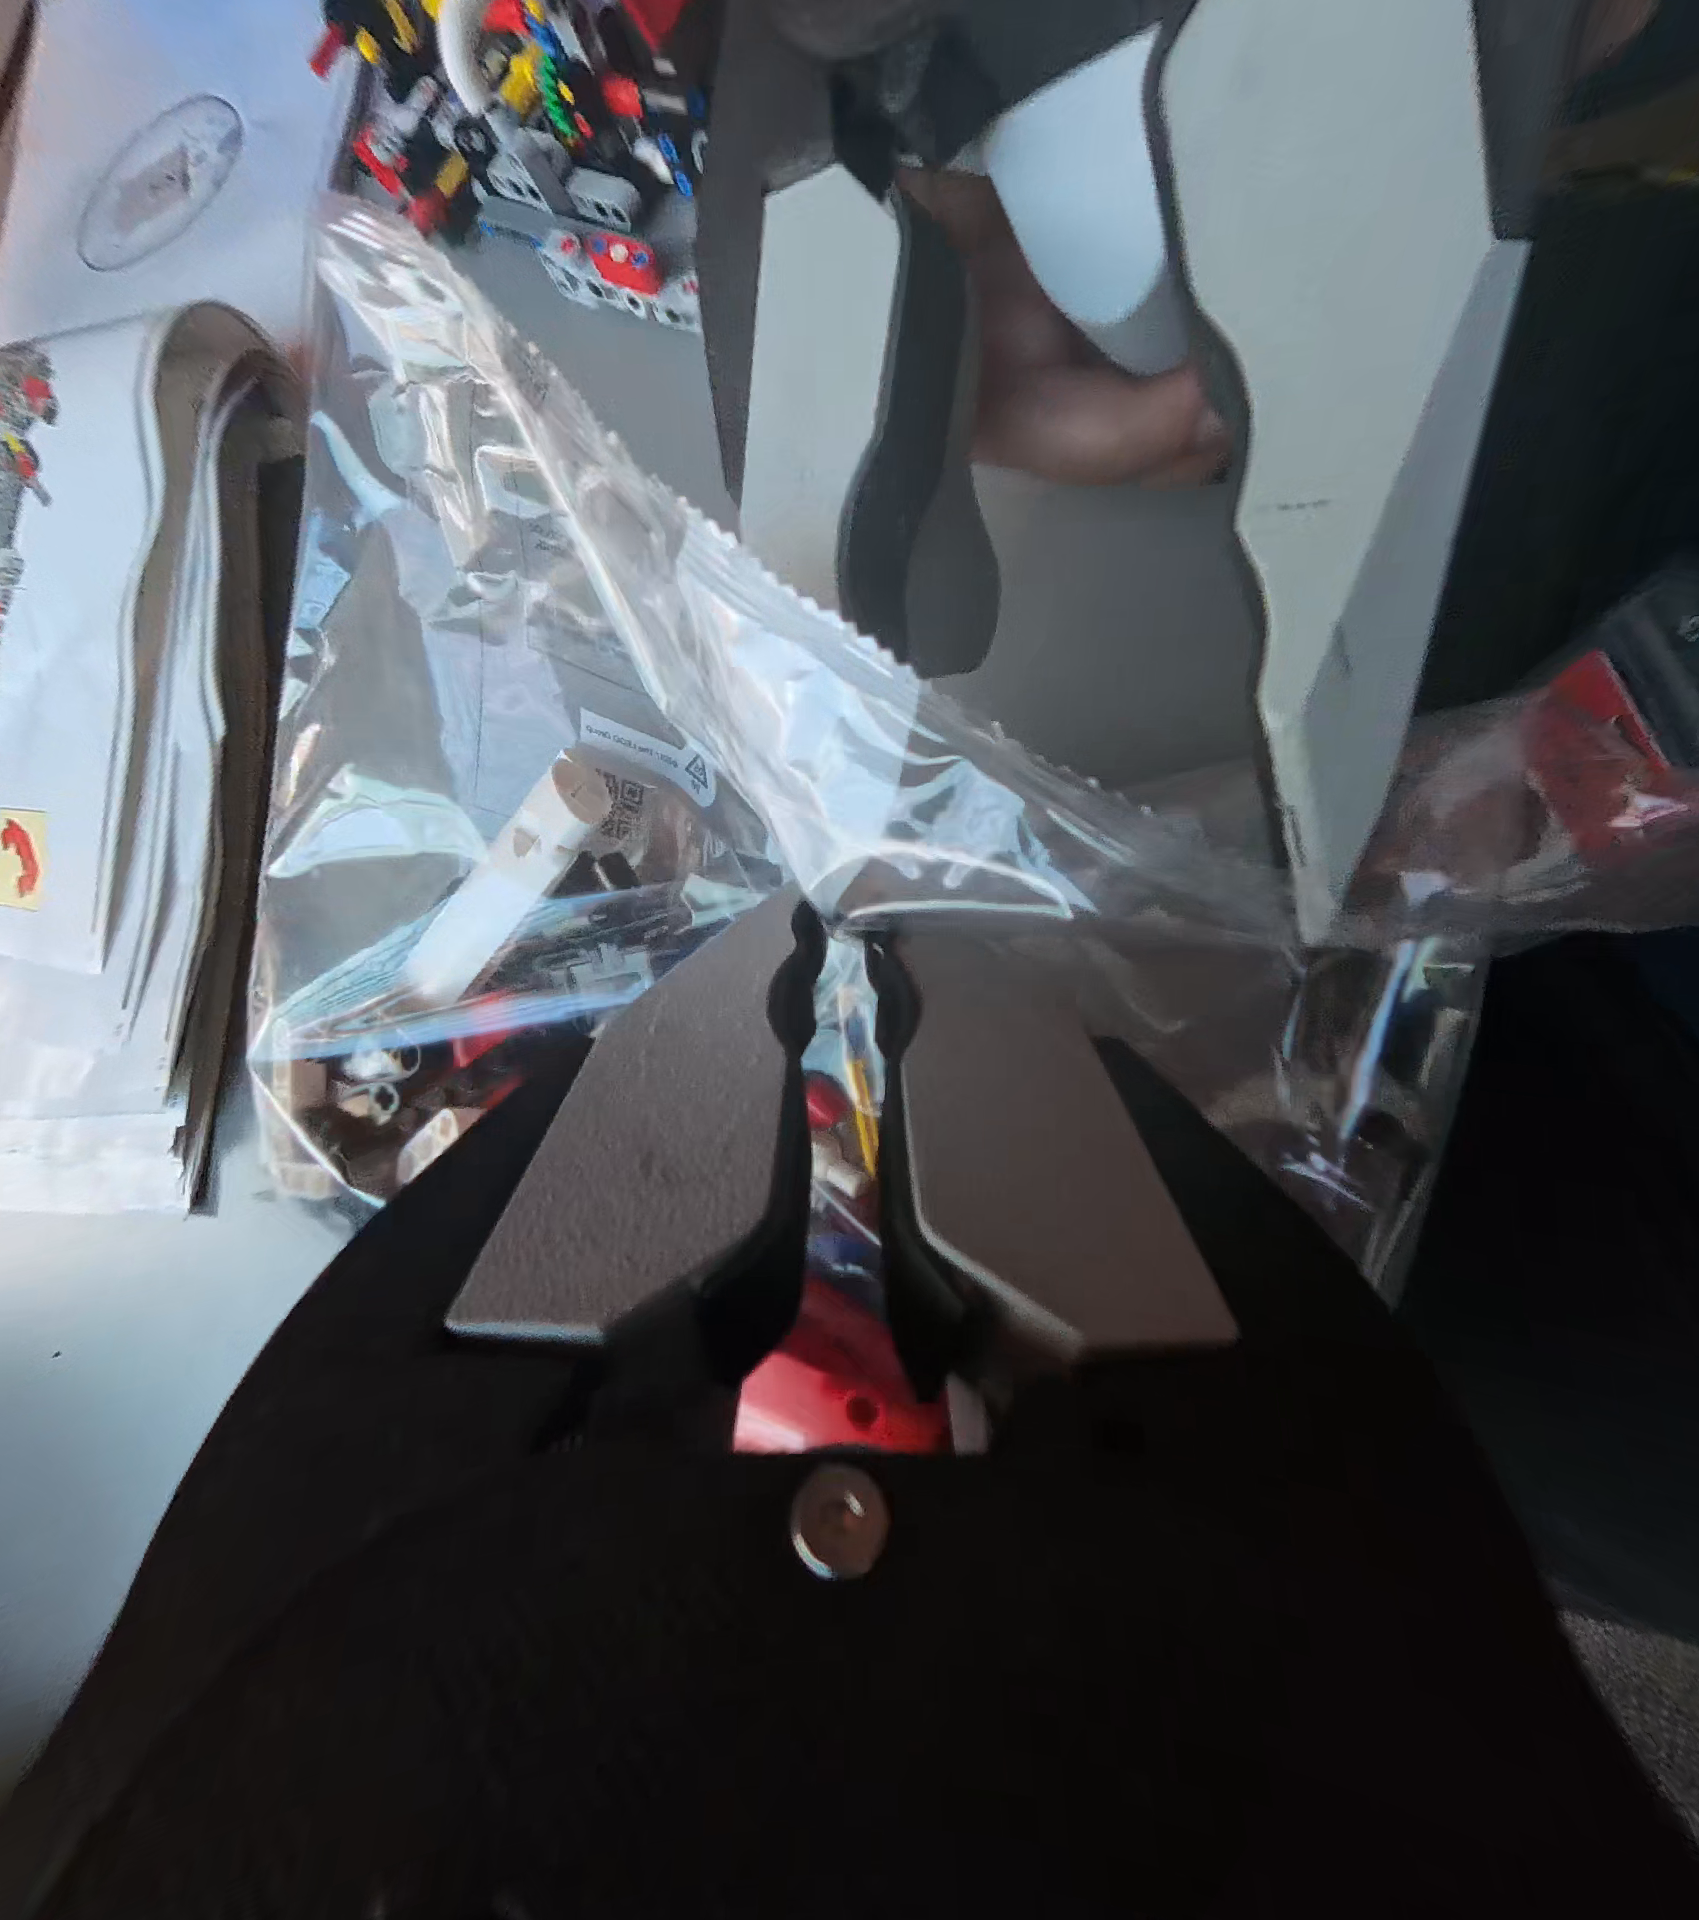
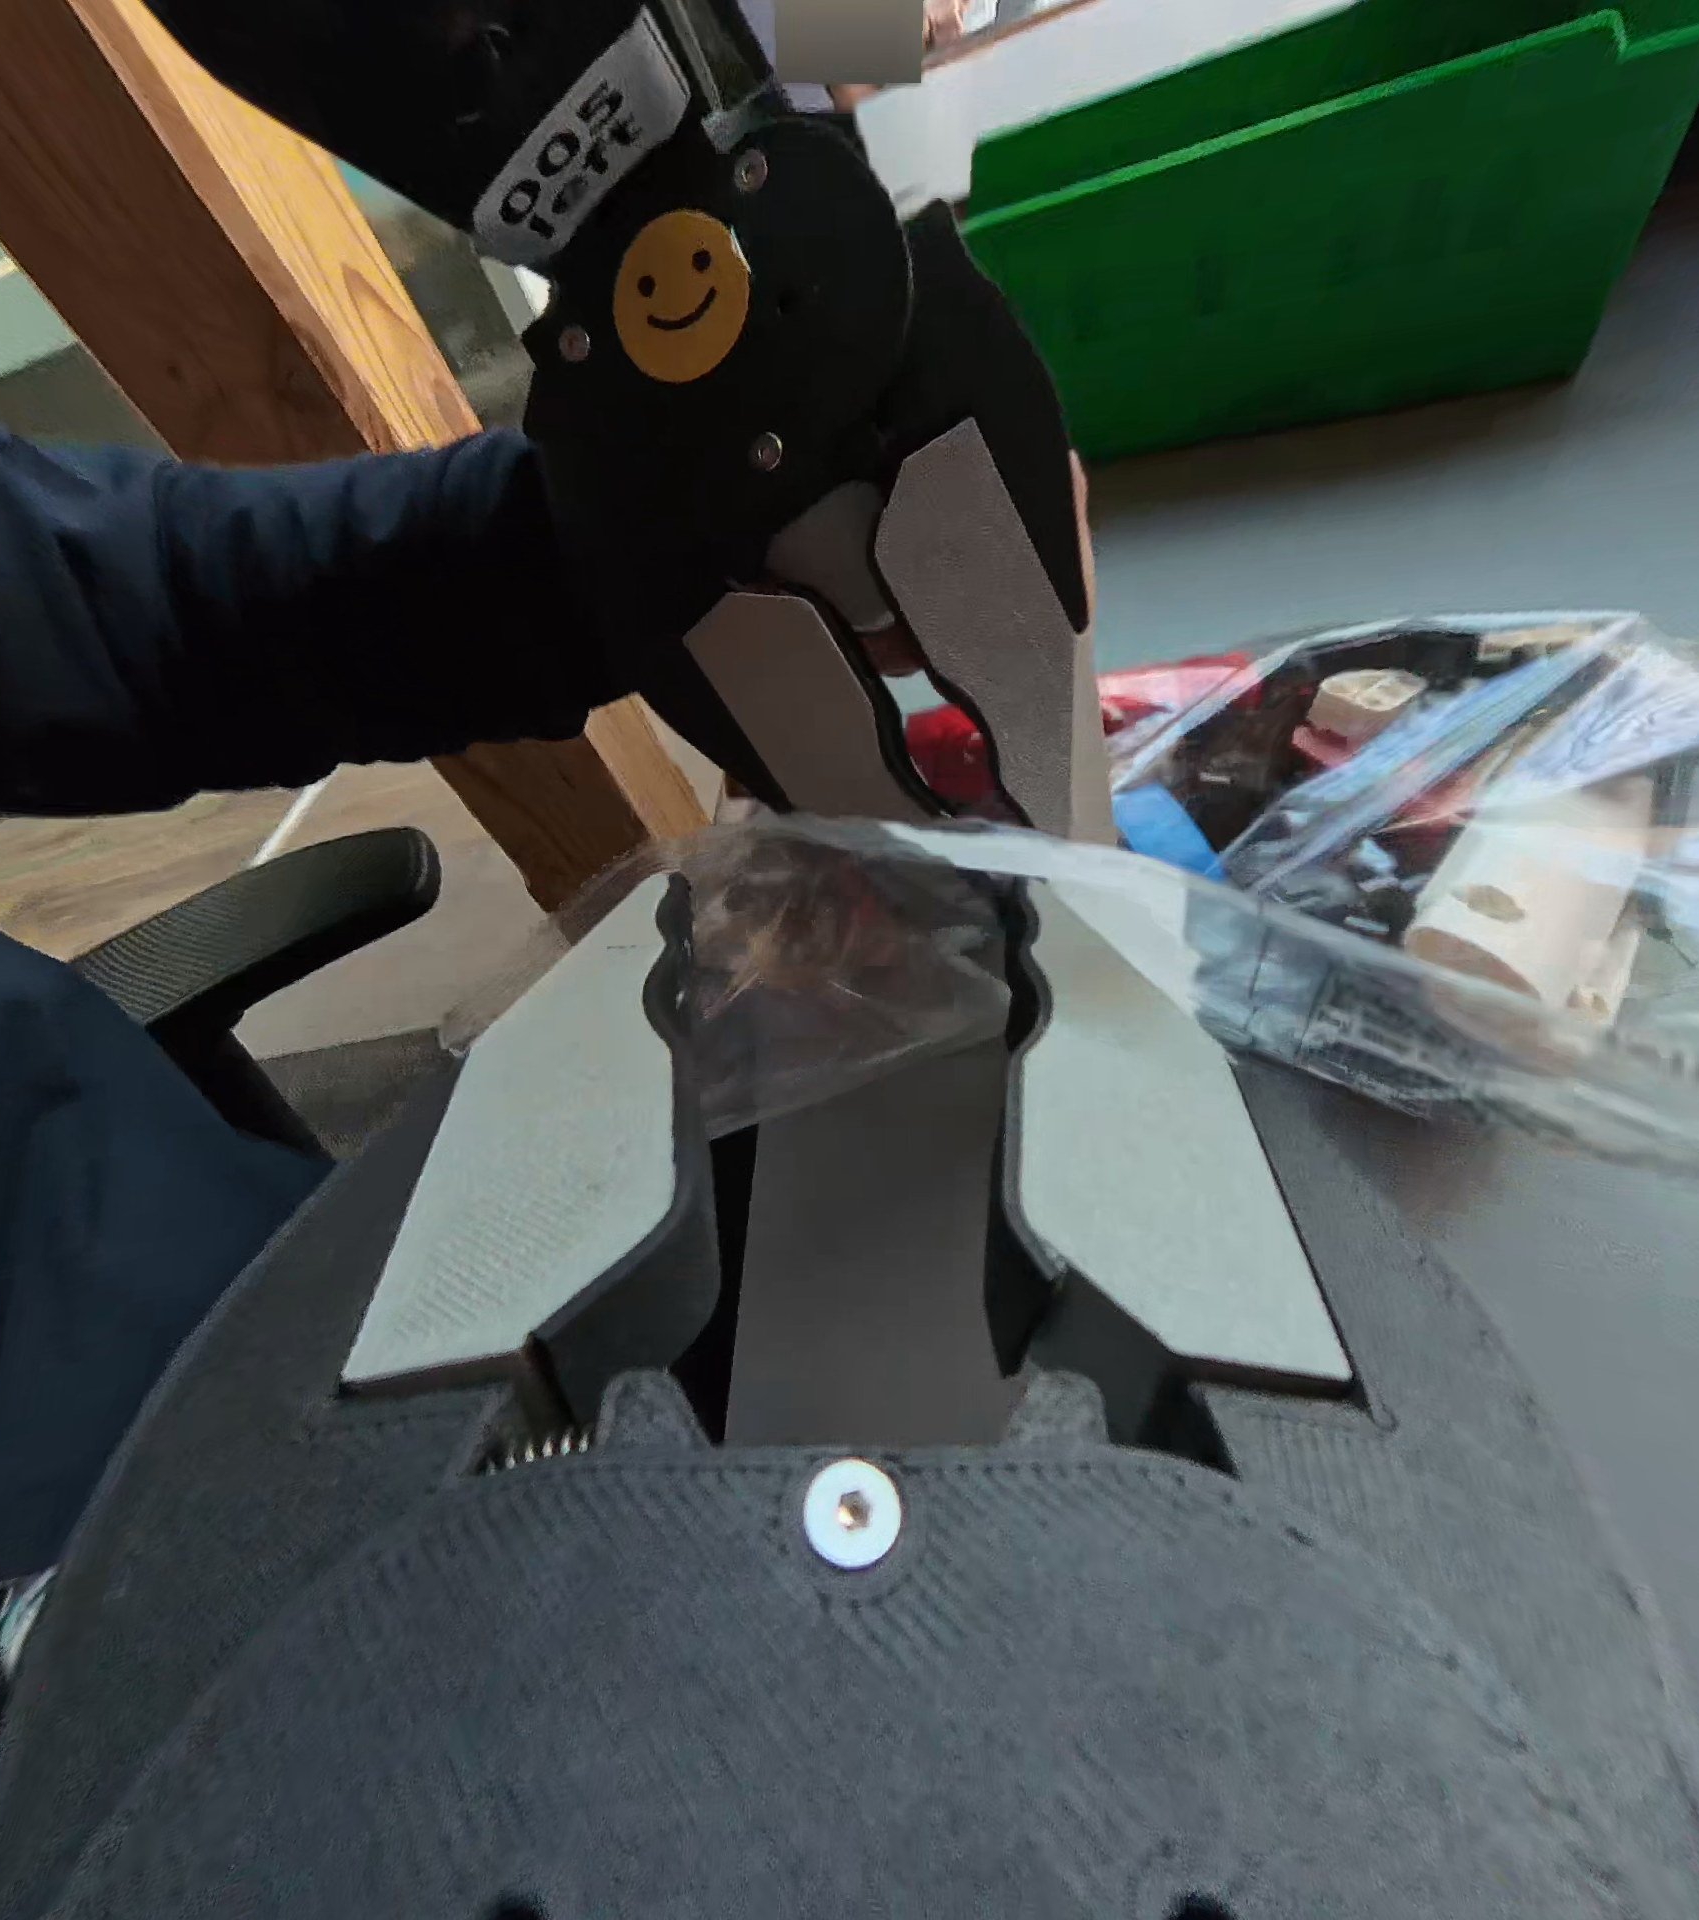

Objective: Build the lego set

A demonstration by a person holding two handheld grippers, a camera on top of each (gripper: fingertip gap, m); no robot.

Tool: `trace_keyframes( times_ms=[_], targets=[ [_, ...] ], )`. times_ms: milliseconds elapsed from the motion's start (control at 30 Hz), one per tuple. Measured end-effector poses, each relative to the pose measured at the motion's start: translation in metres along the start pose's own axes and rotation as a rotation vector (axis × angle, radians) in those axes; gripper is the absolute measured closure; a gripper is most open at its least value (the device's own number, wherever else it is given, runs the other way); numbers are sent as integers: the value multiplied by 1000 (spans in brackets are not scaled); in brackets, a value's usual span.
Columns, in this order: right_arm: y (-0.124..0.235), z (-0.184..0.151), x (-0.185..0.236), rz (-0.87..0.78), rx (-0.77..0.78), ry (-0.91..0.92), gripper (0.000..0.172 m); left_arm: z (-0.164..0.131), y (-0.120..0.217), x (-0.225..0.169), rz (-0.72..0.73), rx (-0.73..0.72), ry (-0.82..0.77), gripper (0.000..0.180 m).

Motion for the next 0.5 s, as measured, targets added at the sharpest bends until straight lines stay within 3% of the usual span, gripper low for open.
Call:
trace_keyframes(
  times_ms=[133,200,267,400,500],
  targets=[
    [17,15,16,140,-129,-25,104,17,18,6,8,-81,67,180],
    [27,18,16,143,-139,-26,117,18,23,9,21,-91,67,180],
    [35,22,14,142,-166,-43,117,14,26,11,33,-103,86,180],
    [38,24,0,5,-193,-46,118,30,44,22,86,-253,182,180],
    [39,40,-4,-81,-222,19,107,45,50,24,83,-389,232,180]
  ],
)
Point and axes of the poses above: each gripper's, where its closed fingertips meet, y back along the fingers, z out of its top, x = y × z across the jaws, the point moved 4 cm from there along y, back along the fingers, and after that the axes turned 13 degrees about -y, right-handed, at the moved point
